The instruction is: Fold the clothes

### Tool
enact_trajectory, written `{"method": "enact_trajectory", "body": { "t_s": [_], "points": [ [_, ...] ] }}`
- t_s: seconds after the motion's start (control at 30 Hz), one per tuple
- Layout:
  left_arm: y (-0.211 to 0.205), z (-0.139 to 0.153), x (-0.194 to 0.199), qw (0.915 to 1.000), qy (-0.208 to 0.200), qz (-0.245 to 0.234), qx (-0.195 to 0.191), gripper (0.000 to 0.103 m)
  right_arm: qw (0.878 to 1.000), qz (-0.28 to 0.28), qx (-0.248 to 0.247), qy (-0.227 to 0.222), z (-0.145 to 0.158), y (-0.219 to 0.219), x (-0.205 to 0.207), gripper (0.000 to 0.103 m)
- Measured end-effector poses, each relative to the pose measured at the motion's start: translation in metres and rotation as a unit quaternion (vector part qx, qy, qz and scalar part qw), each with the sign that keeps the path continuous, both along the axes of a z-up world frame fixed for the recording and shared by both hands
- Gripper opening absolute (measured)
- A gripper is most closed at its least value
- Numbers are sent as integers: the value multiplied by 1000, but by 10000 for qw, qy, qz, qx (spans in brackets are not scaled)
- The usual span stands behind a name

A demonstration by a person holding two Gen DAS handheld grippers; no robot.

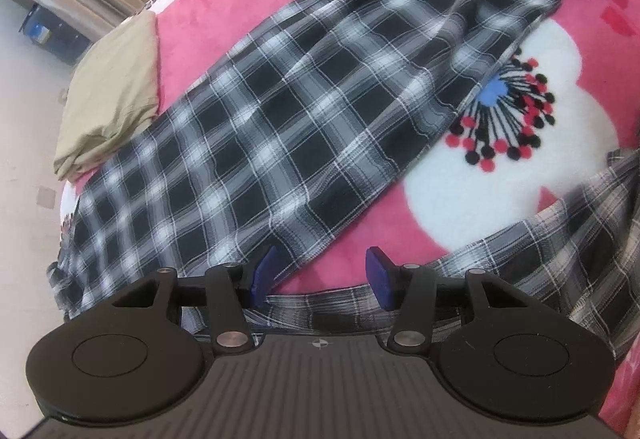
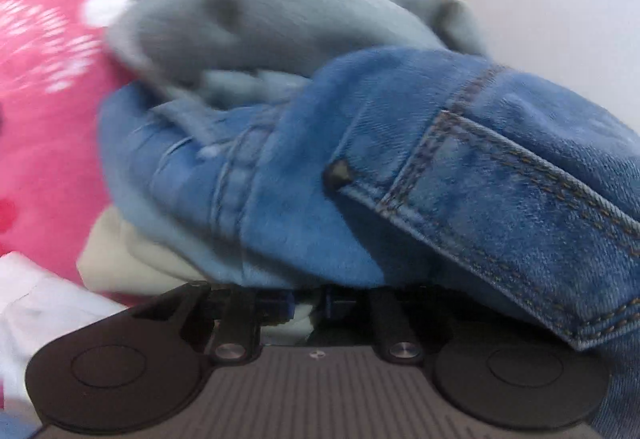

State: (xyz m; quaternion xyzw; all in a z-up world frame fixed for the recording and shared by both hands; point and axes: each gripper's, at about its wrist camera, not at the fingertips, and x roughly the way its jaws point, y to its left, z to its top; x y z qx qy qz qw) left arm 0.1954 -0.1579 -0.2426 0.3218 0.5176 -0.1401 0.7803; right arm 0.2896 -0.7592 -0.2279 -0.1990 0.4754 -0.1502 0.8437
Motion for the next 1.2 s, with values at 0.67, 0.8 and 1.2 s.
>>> {"method": "enact_trajectory", "body": {
  "t_s": [0.67, 0.8, 1.2],
  "points": [
    [-18, -6, 5, 9982, -32, -362, -477, 51, 9763, 2099, -99, 513, -20, 185, -99, 32],
    [-15, -9, 16, 9980, -37, -358, -513, 51, 9944, 641, -91, 834, -31, 109, -101, 8],
    [-26, -33, 34, 9987, -167, -398, -253, 51, 9647, 1299, 2255, -411, 33, 248, -53, 40]
  ]
}}
